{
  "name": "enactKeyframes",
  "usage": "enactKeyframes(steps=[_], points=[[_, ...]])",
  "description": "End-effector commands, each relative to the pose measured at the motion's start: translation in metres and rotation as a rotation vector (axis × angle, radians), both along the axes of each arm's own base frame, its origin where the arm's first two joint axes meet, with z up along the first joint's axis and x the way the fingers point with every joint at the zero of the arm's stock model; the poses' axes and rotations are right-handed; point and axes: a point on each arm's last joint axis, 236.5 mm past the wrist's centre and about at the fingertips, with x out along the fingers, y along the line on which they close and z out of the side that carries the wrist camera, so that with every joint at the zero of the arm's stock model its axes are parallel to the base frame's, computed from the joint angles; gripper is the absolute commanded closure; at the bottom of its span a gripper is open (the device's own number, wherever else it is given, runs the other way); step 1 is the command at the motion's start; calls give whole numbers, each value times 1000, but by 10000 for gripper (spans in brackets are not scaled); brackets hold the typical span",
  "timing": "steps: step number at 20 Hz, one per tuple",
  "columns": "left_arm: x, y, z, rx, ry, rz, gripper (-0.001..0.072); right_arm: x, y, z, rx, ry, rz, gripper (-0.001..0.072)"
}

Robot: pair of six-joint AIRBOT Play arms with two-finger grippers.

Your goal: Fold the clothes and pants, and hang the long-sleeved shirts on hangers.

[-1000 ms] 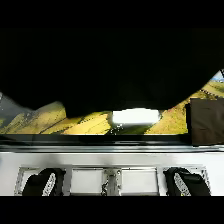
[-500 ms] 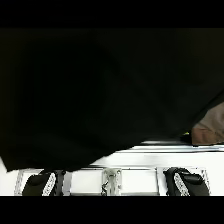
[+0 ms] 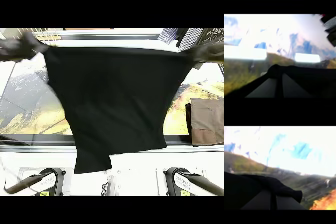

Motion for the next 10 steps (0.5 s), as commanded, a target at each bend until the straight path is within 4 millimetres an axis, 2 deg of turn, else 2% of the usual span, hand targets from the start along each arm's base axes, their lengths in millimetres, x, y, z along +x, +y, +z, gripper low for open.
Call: enactKeyframes(steps=[1,3,6,8,10], points=[[55,-3,-115,-90,143,2,698,54,-1,-121,11,196,-2,697],[79,-6,-146,-113,147,17,698,83,2,-157,25,185,-25,697],[109,-7,-174,-115,149,36,698,113,9,-185,72,145,-94,696],[119,-11,-183,-113,157,16,698,120,12,-196,109,149,-138,695],[120,-14,-189,-109,173,-3,699,116,11,-205,134,187,-166,696]])
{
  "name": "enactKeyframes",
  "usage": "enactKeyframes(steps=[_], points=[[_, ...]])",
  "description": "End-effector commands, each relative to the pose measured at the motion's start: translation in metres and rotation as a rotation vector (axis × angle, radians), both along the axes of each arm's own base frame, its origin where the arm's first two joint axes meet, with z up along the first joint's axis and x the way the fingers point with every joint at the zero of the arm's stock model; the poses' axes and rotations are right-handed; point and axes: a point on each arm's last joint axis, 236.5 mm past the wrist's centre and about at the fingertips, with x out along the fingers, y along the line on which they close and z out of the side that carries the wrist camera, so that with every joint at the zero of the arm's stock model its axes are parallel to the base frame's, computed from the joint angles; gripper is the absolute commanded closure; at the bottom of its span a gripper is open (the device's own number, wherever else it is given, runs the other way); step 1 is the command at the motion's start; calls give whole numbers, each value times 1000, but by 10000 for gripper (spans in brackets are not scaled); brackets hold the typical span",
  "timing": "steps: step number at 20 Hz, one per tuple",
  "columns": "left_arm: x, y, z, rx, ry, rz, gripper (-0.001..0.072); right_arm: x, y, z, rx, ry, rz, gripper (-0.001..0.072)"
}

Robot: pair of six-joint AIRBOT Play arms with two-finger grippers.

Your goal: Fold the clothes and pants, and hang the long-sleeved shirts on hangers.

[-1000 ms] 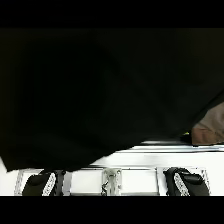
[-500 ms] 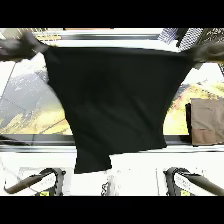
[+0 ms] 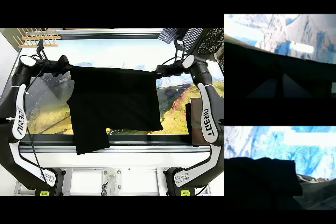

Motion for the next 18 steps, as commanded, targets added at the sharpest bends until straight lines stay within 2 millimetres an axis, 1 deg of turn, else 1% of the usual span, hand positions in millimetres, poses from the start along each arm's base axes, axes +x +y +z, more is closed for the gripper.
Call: enactKeyframes(steps=[1,3,4,5,7,9,11,12,13,14,15,16,17,18], points=[[7,-3,-22,13,26,-23,699,3,4,-22,49,41,-57,696],[-11,6,-40,98,82,-29,699,-13,8,-34,35,101,-39,697],[-25,16,-54,154,126,-20,700,-23,10,-41,32,124,-34,697],[-39,20,-66,194,159,-29,699,-35,13,-50,30,149,-33,696],[-67,19,-90,212,219,-64,699,-57,20,-67,29,197,-25,696],[-89,18,-112,208,274,-66,698,-76,27,-84,26,239,-14,695],[-106,17,-130,201,323,-65,698,-88,34,-97,27,276,-3,691],[-112,16,-136,194,343,-66,698,-91,36,-100,35,286,-2,685],[-118,14,-139,184,365,-70,673,-93,40,-100,58,297,-3,644],[-120,12,-139,181,373,-78,405,-94,44,-95,81,296,-6,397],[-120,13,-132,181,364,-78,248,-93,44,-87,87,284,-8,196],[-118,16,-118,186,335,-68,247,-92,43,-71,77,249,5,200],[-115,20,-100,202,294,-63,246,-91,38,-49,57,204,22,200],[-116,27,-83,225,261,-54,246,-96,30,-28,26,175,26,199]])
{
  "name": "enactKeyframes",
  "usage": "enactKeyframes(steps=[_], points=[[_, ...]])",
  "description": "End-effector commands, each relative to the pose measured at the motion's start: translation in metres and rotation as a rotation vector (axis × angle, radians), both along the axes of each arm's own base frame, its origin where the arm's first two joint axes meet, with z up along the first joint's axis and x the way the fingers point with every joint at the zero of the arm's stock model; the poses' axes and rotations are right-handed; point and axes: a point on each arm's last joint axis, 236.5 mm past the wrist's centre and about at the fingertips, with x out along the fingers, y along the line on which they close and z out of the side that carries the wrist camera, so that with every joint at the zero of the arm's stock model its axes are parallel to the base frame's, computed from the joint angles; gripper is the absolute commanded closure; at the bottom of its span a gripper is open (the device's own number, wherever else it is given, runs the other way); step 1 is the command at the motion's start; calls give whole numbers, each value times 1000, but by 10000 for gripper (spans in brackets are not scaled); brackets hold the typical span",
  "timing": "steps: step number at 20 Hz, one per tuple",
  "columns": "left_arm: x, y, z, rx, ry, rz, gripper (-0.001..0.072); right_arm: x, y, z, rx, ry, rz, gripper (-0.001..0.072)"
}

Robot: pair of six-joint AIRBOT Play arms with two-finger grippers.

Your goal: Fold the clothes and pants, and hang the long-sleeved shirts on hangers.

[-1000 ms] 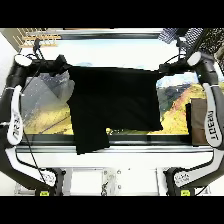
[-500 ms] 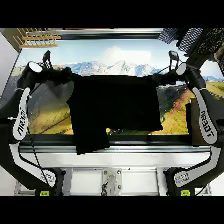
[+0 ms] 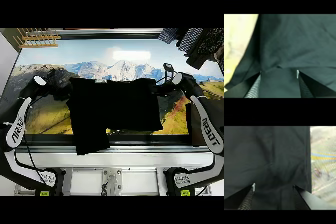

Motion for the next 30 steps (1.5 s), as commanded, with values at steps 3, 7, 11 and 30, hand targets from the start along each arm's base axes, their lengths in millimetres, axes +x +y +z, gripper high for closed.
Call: enactKeyframes(steps=[3,7,11,30], points=[[-47,23,45,112,-49,8,246,-57,-40,66,-104,-29,15,199],[-129,7,18,92,72,-18,246,-159,-64,27,-2,159,-176,197],[-181,-2,-4,72,152,12,246,-220,-46,-24,212,290,-438,197],[-237,-15,-45,13,266,66,246,-197,1,-73,285,152,-457,693]])
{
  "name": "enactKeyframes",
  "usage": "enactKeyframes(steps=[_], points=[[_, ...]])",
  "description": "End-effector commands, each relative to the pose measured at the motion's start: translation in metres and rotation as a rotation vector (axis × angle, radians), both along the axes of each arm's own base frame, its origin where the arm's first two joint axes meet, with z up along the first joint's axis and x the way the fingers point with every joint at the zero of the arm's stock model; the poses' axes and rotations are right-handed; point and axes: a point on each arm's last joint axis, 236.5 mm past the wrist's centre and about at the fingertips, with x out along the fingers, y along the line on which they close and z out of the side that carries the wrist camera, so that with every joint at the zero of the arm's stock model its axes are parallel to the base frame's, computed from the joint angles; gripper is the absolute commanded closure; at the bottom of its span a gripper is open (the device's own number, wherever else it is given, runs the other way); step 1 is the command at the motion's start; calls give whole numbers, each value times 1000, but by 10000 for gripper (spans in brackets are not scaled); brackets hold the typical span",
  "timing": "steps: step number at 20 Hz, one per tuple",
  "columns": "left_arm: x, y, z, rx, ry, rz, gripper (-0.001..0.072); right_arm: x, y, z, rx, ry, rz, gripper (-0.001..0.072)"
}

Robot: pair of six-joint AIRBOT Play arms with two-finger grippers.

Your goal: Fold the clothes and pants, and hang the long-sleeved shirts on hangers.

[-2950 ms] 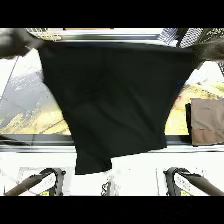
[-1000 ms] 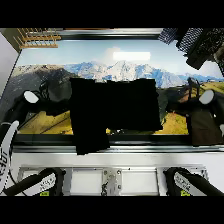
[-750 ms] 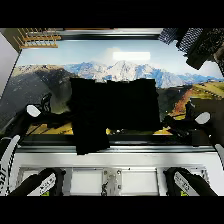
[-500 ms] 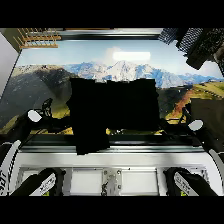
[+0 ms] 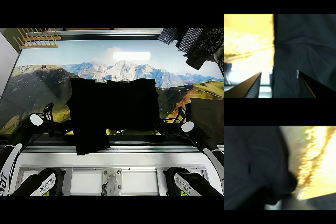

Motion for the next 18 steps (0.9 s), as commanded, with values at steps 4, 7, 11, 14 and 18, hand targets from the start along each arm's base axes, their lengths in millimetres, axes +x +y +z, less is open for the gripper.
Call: enactKeyframes(steps=[4,7,11,14,18], points=[[-27,-34,-22,-58,40,-15,246,2,-1,-2,-14,-10,15,694],[-34,-53,-23,-57,49,-53,333,0,0,-2,-11,-4,19,694],[-28,-63,-3,-64,46,-131,698,-12,0,2,-43,45,125,695],[-35,-45,30,-14,27,-202,698,-35,-20,18,-161,139,298,694],[-94,-47,72,-59,85,-224,699,-77,-48,53,-275,291,465,695]])
